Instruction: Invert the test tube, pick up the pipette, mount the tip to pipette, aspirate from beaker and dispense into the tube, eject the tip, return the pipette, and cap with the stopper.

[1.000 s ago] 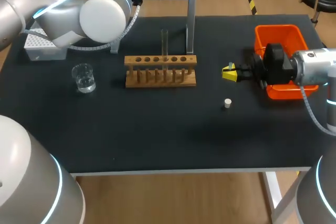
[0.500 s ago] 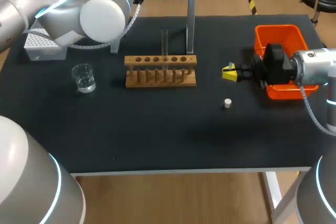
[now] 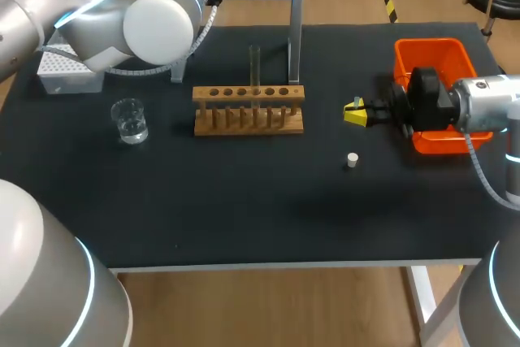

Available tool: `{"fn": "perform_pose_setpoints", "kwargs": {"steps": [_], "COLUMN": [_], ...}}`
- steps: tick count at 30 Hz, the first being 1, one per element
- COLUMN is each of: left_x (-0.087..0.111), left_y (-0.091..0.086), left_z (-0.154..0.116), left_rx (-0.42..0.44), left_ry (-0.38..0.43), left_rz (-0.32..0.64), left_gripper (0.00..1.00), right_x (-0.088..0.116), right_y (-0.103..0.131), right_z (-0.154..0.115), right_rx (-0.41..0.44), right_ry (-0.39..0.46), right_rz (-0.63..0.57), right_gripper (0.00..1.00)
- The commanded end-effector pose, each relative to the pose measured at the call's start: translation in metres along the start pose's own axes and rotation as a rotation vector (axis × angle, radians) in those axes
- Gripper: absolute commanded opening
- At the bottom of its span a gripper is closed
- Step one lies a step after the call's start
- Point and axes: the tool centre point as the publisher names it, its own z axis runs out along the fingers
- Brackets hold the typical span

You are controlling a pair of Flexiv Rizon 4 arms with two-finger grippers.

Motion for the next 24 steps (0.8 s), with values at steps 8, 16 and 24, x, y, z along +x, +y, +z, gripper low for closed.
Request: {"fn": "perform_pose_setpoints", "kwargs": {"steps": [8, 16, 24], "left_x": [0.0045, 0.0085, 0.0052], "left_y": [-0.0033, -0.0041, -0.0013], "left_z": [-0.0030, -0.0046, -0.0001], "left_rx": [0.009, 0.020, 0.014], "left_ry": [0.001, 0.001, -0.005], "left_rz": [0.010, 0.019, 0.014], "left_gripper": [1.00, 1.00, 1.00], "right_x": [0.0009, 0.0009, 0.0009], "right_y": [0.0003, 0.0003, 0.0003], "right_z": [-0.0003, -0.0003, -0.0003], "right_rx": [0.001, 0.001, 0.001], "right_ry": [-0.001, -0.001, -0.001], "right_rz": [-0.001, -0.001, -0.001], "right_gripper": [0.00, 0.00, 0.00]}}
